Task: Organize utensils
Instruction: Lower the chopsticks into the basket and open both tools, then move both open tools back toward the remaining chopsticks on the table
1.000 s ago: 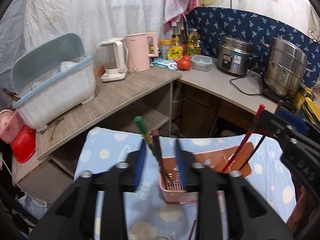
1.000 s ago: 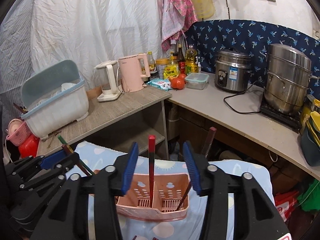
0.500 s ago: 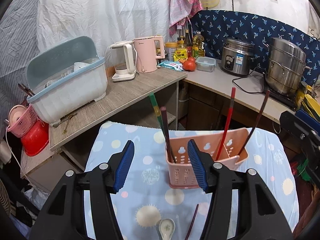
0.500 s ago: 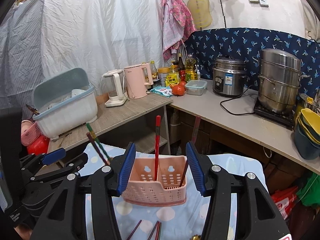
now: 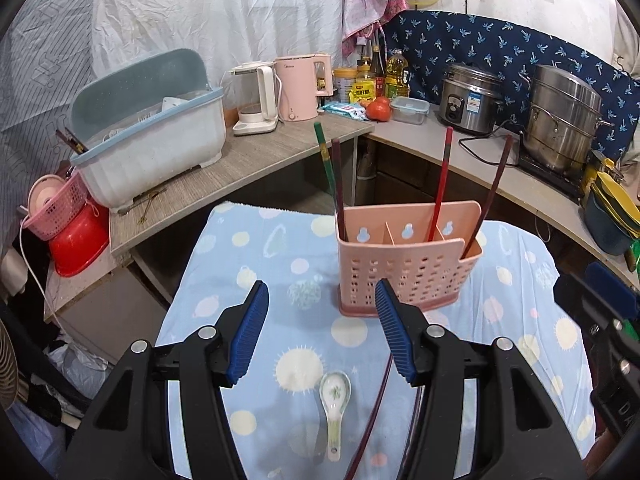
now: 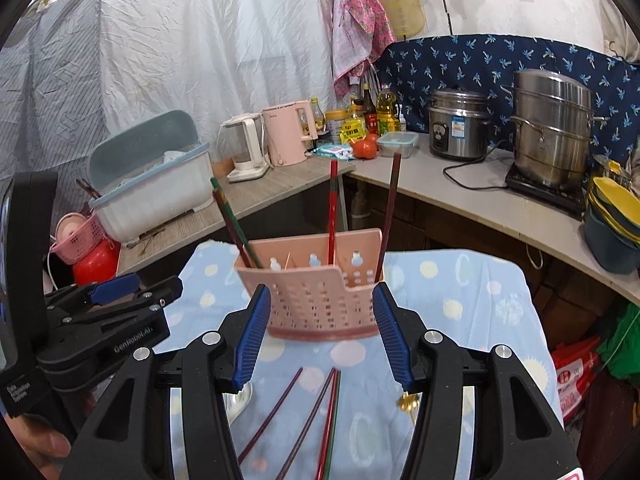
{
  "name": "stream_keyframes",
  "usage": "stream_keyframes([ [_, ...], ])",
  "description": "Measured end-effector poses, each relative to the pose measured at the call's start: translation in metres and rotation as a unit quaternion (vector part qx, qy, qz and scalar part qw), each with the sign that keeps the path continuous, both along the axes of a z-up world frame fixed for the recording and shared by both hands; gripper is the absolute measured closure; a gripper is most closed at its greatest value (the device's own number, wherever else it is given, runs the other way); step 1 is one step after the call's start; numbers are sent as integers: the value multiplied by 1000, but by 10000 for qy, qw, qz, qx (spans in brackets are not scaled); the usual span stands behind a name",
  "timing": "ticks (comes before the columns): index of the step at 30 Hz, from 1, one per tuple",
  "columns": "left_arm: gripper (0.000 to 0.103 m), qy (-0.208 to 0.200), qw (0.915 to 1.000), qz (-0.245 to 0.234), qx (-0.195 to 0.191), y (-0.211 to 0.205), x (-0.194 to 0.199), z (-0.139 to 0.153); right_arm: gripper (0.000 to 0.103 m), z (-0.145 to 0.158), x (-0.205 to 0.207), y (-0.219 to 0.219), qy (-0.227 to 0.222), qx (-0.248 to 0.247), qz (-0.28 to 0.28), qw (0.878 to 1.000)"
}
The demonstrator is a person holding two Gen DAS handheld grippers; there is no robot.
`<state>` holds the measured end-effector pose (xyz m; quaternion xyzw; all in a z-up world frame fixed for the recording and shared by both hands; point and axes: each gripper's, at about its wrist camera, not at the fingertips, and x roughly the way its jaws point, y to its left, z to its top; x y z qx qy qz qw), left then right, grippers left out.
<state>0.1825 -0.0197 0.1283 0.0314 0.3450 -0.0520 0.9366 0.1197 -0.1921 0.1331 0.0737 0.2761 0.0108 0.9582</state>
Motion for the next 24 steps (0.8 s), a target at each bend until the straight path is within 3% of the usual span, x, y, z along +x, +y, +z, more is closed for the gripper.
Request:
stream_keyframes([
  [24,50,768,9969,139,54,21,-62,-75,51,-89,-70,16,954,-59,14,9954],
])
